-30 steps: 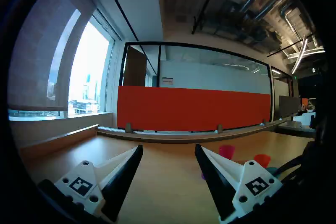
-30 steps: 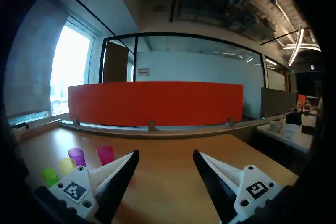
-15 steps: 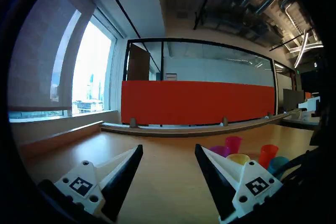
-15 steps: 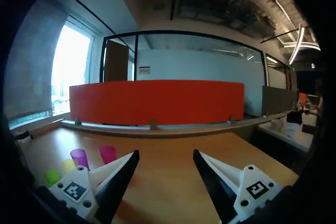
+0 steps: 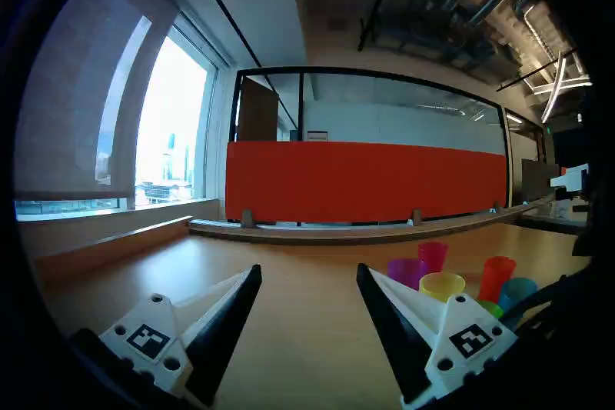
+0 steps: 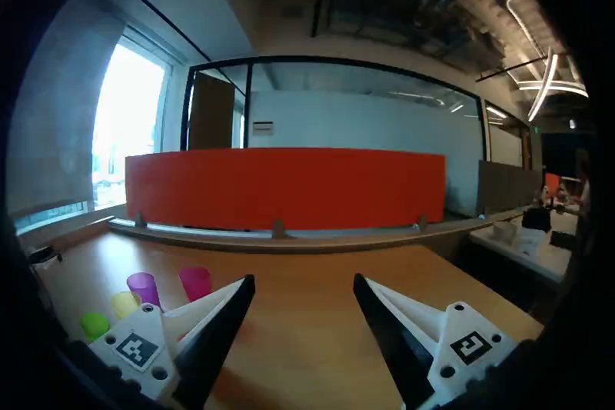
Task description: Pour water
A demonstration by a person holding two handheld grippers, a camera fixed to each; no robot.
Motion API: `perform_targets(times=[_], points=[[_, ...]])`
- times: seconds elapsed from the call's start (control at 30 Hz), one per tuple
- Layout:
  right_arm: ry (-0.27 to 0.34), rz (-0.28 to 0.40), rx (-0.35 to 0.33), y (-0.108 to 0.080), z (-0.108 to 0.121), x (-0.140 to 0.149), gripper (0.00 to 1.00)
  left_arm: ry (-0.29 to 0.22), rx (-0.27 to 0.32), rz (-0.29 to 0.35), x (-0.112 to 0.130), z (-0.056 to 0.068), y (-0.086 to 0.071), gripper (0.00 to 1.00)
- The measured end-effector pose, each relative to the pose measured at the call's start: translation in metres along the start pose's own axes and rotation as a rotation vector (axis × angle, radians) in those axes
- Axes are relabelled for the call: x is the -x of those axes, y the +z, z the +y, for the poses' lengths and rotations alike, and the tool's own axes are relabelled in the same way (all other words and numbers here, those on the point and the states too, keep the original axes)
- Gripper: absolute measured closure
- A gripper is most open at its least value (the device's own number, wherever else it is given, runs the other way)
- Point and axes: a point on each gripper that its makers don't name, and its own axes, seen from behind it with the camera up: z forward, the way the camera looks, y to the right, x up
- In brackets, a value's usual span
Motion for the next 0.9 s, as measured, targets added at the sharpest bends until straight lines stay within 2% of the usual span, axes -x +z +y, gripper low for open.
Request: perform_targets(times=[0.3, 0.9], points=[[-0.008, -0.004, 0.0, 0.001, -0.002, 0.001, 0.0, 0.009, 0.002, -0.009, 0.008, 0.002, 0.001, 0.08], [-0.008, -0.008, -0.005, 0.0, -0.003, 0.003, 0.01, 0.02, -0.009, -0.037, 0.013, -0.003, 0.003, 0.08]])
